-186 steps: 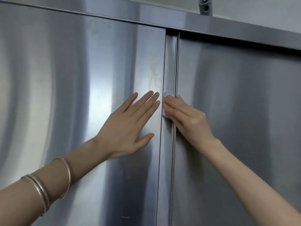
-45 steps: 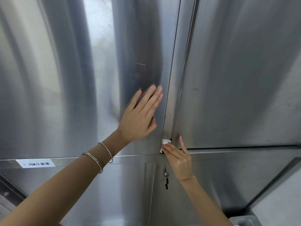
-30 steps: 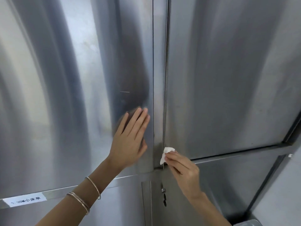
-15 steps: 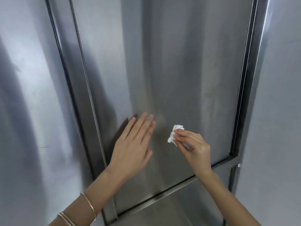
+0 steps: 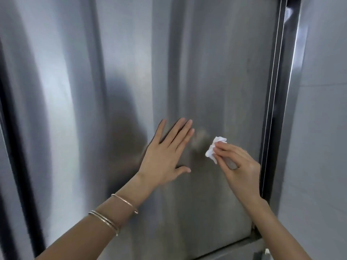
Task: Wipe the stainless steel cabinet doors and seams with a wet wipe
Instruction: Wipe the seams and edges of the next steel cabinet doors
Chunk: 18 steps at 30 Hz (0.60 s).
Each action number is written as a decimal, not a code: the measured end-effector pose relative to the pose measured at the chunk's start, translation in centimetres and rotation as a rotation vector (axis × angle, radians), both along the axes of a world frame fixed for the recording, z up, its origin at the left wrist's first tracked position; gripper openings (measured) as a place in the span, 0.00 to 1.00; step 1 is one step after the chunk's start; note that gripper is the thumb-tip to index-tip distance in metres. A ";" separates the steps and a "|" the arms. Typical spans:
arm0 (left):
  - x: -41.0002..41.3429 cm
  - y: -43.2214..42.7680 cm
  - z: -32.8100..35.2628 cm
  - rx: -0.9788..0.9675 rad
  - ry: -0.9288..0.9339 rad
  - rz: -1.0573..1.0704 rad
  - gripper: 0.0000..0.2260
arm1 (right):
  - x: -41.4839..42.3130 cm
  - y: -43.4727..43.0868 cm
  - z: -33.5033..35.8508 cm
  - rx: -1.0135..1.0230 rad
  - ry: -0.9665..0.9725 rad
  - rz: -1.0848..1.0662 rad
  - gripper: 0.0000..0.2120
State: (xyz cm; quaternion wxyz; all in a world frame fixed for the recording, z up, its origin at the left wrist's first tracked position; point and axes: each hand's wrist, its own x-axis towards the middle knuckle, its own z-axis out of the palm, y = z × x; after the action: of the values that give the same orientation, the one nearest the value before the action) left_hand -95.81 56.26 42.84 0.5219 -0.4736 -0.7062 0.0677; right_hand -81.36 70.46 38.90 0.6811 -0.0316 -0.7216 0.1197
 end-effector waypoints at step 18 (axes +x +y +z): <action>-2.9 -4.7 -0.4 0.048 -0.014 -0.103 0.44 | -2.5 -1.4 0.1 0.090 0.017 0.068 0.06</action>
State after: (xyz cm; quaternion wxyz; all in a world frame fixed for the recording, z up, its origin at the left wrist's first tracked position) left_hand -98.68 51.56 42.46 0.5310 -0.4970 -0.6860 0.0205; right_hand -83.82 69.04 38.97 0.6837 0.0246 -0.7210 0.1103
